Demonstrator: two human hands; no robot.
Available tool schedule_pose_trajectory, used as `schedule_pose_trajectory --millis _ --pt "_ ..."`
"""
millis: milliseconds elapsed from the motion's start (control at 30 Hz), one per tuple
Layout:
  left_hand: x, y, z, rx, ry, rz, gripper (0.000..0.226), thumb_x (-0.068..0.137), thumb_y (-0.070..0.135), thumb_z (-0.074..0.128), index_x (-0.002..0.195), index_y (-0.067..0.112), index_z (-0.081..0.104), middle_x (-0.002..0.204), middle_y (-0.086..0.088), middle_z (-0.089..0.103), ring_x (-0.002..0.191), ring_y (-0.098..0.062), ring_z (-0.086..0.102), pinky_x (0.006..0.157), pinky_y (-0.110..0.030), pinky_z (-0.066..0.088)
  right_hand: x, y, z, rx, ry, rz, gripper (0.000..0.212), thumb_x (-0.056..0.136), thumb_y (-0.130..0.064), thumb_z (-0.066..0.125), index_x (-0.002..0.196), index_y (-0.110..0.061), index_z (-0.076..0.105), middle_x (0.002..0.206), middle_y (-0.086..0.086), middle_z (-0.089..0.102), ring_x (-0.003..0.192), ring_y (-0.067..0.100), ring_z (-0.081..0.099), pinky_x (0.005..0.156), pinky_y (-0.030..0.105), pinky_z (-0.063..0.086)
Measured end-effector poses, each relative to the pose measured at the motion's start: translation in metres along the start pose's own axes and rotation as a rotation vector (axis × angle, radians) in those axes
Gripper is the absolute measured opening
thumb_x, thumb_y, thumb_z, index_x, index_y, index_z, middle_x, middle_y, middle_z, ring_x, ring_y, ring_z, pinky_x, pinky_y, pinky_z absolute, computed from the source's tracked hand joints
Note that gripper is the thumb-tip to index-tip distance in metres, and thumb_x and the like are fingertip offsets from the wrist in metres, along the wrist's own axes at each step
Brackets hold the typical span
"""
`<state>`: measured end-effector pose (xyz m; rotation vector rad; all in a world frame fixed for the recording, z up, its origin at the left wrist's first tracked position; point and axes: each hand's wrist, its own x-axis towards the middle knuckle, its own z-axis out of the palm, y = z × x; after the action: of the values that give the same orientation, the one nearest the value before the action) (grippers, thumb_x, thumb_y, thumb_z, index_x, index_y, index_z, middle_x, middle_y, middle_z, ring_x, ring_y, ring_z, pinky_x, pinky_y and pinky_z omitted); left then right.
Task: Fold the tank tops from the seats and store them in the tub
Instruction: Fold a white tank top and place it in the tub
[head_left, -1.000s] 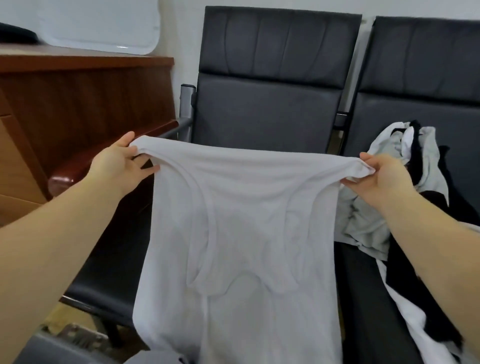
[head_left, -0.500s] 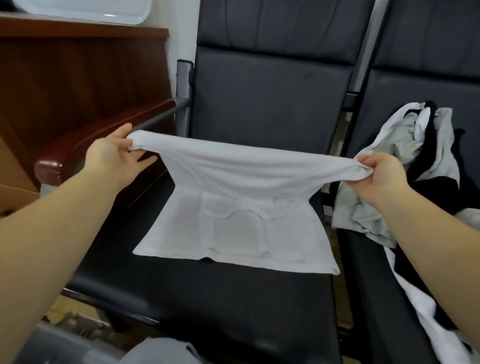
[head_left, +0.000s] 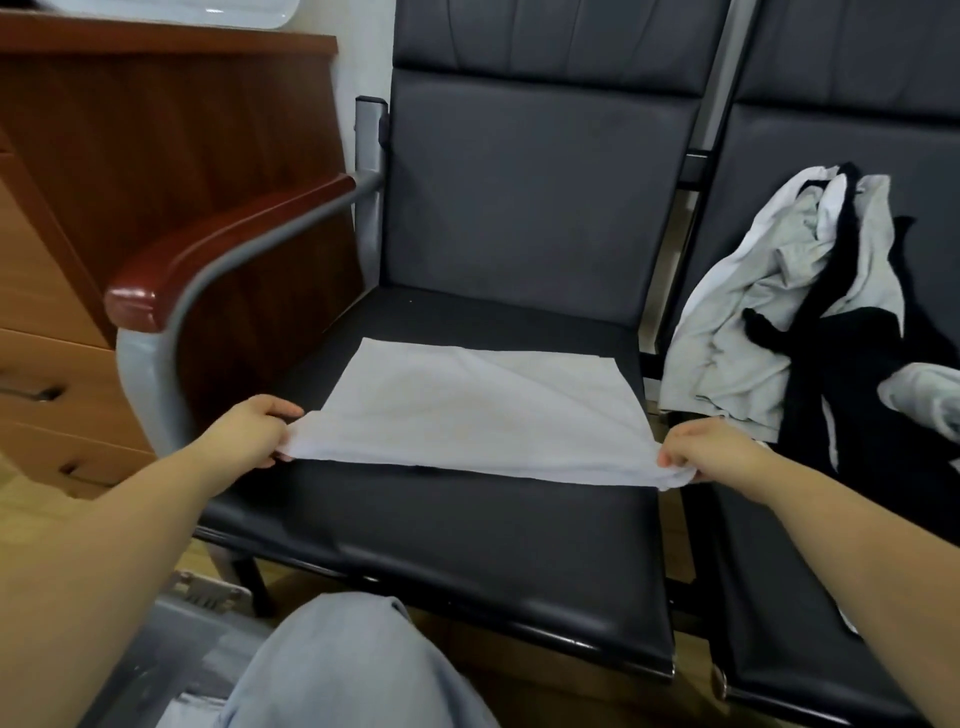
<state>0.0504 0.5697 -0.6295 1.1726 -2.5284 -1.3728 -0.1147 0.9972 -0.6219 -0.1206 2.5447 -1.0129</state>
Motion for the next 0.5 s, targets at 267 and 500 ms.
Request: schedule_pose_trajectory --millis 267,500 --pt "-0.009 0.002 0.012 0.289 0.029 0.052 0.039 0.089 0.034 0.065 0.082 -0.004 0.066 0.080 -0.018 0.060 0.078 -0.033 0.058 0.071 -0.034 0.040 -0.013 -0.028 0.038 -0.442 0.173 -0.398 0.022 0.080 -0.018 0.062 0.064 -0.030 0.055 0.091 0.002 0.058 0.093 0.020 0.052 0.088 0.033 0.043" --pt "-0.030 0.013 0.015 0.286 -0.088 -0.033 0.032 0.086 0.026 0.068 0.068 0.005 0.053 0.064 -0.009 0.046 0.057 -0.020 0.043 0.051 -0.028 0.031 -0.051 -0.099 0.131 -0.340 -0.069 -0.615 0.024 0.086 -0.034 0.064 0.107 -0.024 0.061 0.113 -0.004 0.057 0.106 0.014 0.052 0.094 0.030 0.043"
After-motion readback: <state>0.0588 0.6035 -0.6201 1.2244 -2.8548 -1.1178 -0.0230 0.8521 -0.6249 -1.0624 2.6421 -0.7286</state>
